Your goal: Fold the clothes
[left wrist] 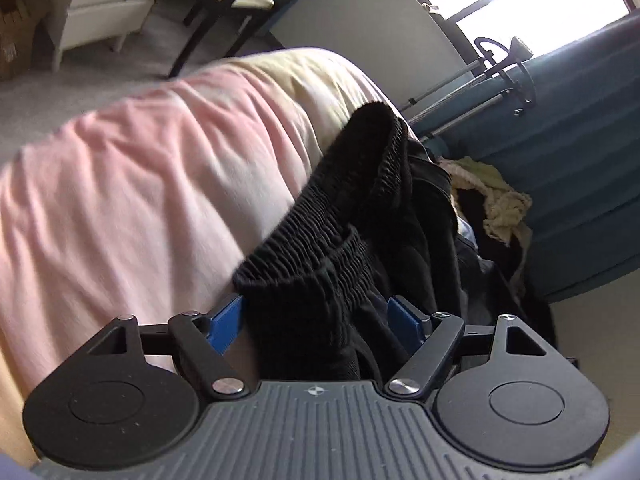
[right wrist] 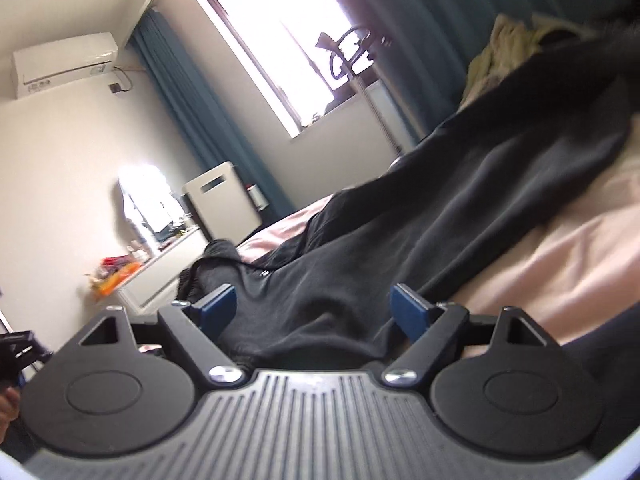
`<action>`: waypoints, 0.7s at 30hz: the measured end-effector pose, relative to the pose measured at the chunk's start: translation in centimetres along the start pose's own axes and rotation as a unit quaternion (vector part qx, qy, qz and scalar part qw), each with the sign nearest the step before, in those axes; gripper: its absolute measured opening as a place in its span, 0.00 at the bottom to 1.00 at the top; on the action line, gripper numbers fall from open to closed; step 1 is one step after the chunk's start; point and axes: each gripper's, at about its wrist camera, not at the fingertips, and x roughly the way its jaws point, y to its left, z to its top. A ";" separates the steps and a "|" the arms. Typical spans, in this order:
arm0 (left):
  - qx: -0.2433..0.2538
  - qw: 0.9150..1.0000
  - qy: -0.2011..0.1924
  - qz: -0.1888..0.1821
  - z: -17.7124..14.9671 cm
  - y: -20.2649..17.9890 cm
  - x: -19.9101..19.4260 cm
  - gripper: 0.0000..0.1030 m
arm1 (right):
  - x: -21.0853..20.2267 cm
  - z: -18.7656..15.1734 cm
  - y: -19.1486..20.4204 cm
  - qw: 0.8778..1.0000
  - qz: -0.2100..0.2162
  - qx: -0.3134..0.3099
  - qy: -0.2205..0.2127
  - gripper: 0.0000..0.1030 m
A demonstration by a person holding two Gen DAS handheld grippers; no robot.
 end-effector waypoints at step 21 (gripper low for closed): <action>-0.037 0.998 -0.020 0.045 -2.2 2.1 -3.5 0.20 | -21.7 8.4 -4.8 0.960 -0.250 0.052 -0.116 0.86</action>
